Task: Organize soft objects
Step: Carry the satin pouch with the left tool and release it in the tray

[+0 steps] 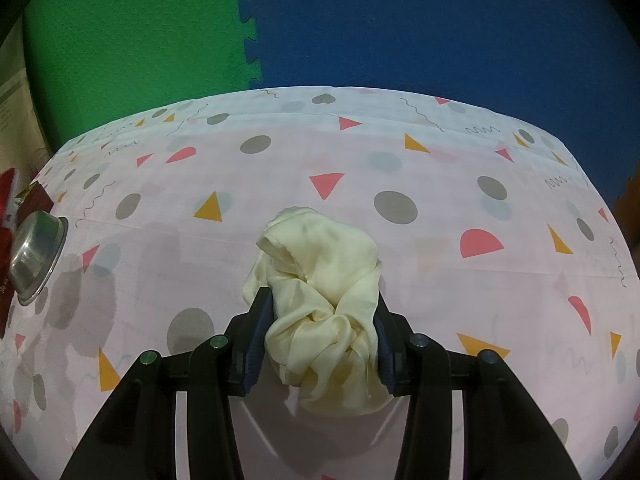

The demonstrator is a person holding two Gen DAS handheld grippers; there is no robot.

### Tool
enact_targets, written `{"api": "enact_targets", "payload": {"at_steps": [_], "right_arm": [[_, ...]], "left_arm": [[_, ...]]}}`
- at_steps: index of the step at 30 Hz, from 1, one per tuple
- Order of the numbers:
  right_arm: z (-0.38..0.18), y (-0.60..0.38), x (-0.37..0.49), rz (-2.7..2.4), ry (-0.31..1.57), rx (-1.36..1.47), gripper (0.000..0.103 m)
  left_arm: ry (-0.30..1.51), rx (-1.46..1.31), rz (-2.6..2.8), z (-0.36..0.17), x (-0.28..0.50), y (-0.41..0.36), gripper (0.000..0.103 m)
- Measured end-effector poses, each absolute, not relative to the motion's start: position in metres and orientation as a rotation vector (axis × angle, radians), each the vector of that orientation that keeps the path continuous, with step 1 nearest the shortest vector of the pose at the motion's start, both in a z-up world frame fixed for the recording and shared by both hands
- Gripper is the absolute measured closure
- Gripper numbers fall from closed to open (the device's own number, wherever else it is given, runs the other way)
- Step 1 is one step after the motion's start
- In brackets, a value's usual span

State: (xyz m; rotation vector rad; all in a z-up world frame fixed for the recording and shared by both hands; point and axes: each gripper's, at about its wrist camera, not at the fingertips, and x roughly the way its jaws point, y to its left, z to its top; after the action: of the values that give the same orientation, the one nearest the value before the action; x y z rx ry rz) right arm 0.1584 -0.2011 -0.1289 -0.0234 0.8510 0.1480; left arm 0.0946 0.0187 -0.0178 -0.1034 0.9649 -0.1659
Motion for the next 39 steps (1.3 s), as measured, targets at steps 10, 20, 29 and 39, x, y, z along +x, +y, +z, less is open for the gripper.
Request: {"api": "enact_targets", "payload": {"at_steps": [10, 20, 29, 39], "right_arm": [[-0.129, -0.201, 0.159, 0.147, 0.853, -0.034, 0.054], [-0.130, -0.201, 0.159, 0.148, 0.853, -0.032, 0.053], [-0.130, -0.201, 0.159, 0.148, 0.853, -0.034, 0.052], [-0.130, -0.202, 0.160, 0.146, 0.854, -0.036, 0.051]], "left_arm": [[0.909, -0.122, -0.066, 0.017, 0.064, 0.066, 0.091], [0.867, -0.139, 0.094, 0.039, 0.045, 0.130, 0.091], [0.877, -0.170, 0.247, 0.038, 0.033, 0.190, 0.091], [0.880, -0.190, 0.336, 0.036, 0.026, 0.230, 0.091]]}}
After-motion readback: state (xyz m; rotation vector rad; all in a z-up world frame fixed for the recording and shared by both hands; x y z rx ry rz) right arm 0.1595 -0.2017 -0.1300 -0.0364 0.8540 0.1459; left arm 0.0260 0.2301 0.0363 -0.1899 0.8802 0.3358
